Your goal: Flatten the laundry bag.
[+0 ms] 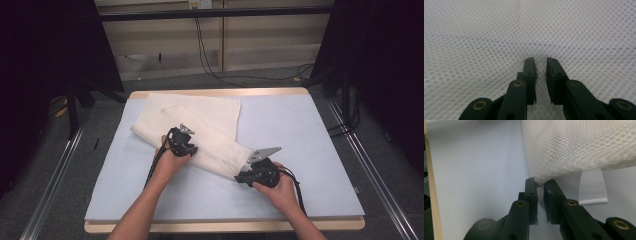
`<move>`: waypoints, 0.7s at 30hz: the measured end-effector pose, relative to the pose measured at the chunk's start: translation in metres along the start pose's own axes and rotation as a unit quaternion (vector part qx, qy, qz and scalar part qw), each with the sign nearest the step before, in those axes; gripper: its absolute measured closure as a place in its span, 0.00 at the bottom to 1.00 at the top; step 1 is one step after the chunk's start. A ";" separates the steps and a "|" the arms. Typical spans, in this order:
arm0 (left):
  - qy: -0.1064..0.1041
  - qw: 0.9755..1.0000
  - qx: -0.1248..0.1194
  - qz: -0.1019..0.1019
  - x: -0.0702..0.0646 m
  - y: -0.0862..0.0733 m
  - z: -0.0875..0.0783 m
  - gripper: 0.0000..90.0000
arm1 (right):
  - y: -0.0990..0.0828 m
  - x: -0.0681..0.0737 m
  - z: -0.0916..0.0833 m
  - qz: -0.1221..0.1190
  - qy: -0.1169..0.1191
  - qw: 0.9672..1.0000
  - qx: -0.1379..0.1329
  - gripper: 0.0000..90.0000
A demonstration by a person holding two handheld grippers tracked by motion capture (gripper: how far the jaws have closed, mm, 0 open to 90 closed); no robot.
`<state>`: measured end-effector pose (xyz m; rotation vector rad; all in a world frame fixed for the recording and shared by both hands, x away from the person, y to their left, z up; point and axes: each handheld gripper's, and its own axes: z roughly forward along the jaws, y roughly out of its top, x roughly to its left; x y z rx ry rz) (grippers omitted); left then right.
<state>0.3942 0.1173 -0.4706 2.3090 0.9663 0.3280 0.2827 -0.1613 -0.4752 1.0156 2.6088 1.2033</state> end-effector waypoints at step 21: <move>-0.025 0.997 -0.047 -0.050 0.007 -0.001 -0.025 1.00 | 0.000 0.000 0.002 0.002 0.002 1.000 0.003 0.90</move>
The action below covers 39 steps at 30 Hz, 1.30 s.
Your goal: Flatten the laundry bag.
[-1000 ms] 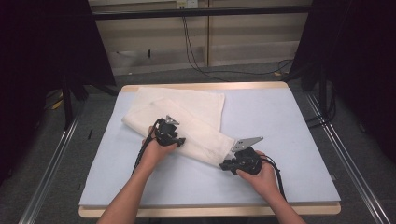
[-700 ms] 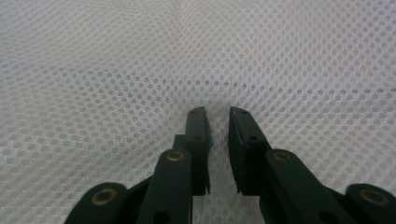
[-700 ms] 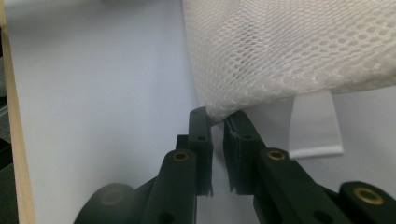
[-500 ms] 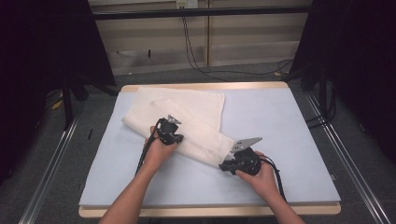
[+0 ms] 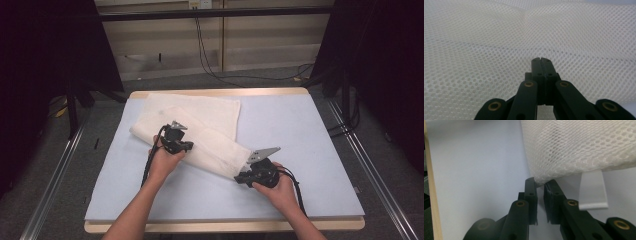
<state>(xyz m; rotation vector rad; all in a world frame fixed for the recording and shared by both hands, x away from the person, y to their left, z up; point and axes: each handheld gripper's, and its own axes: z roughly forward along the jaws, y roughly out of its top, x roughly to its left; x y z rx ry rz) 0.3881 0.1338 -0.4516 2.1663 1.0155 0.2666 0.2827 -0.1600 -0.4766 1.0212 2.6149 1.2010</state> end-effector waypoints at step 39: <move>-0.015 0.997 -0.053 -0.044 -0.008 -0.092 -0.057 1.00 | 0.010 -0.015 -0.019 0.010 0.002 1.000 -0.024 0.84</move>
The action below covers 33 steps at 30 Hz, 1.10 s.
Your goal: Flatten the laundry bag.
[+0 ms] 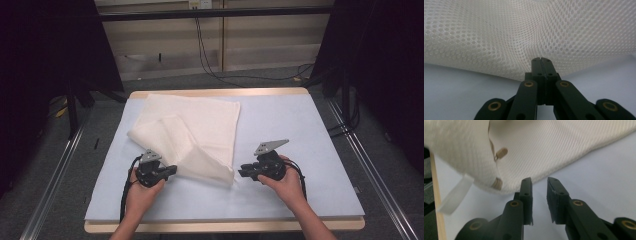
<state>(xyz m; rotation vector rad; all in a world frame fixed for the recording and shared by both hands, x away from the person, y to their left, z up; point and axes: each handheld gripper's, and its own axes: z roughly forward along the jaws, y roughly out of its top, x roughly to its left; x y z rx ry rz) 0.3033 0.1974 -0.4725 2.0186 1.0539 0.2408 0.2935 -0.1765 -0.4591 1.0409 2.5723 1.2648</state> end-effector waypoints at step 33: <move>-0.019 0.999 -0.033 0.022 -0.003 0.032 0.006 0.42 | 0.004 0.043 0.047 -0.066 0.092 0.992 0.050 0.94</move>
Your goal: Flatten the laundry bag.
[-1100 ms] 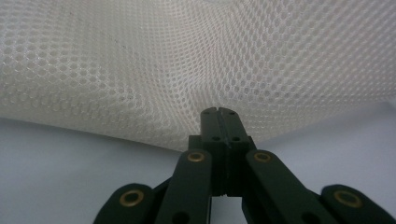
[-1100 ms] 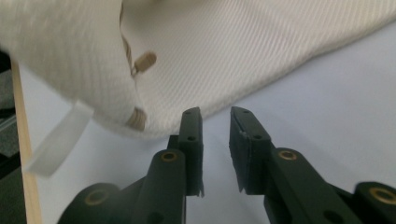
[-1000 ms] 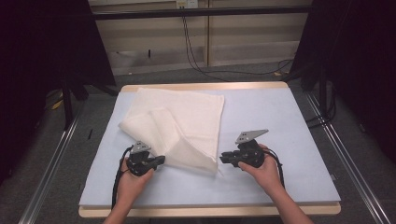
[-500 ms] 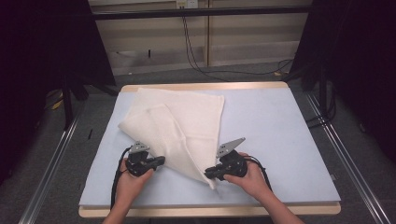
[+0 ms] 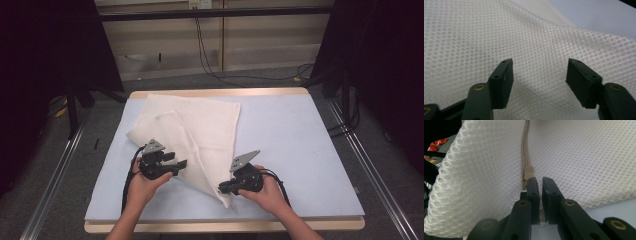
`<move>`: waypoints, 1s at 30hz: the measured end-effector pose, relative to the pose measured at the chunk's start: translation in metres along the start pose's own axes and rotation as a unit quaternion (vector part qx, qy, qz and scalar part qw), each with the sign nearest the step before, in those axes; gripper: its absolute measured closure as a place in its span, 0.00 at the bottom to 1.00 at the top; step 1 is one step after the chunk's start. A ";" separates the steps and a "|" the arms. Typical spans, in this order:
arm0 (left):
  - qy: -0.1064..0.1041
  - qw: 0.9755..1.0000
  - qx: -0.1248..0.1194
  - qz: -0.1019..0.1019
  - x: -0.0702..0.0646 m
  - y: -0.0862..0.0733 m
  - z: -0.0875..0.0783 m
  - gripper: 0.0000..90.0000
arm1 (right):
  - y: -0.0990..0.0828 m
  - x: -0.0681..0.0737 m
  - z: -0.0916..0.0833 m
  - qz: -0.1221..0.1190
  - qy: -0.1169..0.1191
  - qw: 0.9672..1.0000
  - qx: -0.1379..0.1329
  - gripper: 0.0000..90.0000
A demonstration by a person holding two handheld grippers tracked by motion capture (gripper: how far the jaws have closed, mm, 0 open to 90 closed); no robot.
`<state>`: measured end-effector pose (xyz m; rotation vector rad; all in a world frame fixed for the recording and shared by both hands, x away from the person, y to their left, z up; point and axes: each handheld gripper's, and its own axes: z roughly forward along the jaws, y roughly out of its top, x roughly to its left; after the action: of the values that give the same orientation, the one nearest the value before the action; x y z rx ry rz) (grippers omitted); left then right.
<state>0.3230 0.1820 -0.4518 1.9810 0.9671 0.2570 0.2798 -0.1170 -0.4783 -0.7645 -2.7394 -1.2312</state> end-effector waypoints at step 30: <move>0.064 0.988 0.121 0.070 -0.026 0.011 0.057 0.90 | 0.001 0.001 0.000 0.004 -0.003 1.000 0.010 0.95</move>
<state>0.3401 0.1246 -0.4717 2.2824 0.9786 0.3622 0.2800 -0.1157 -0.4775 -0.7790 -2.7462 -1.2001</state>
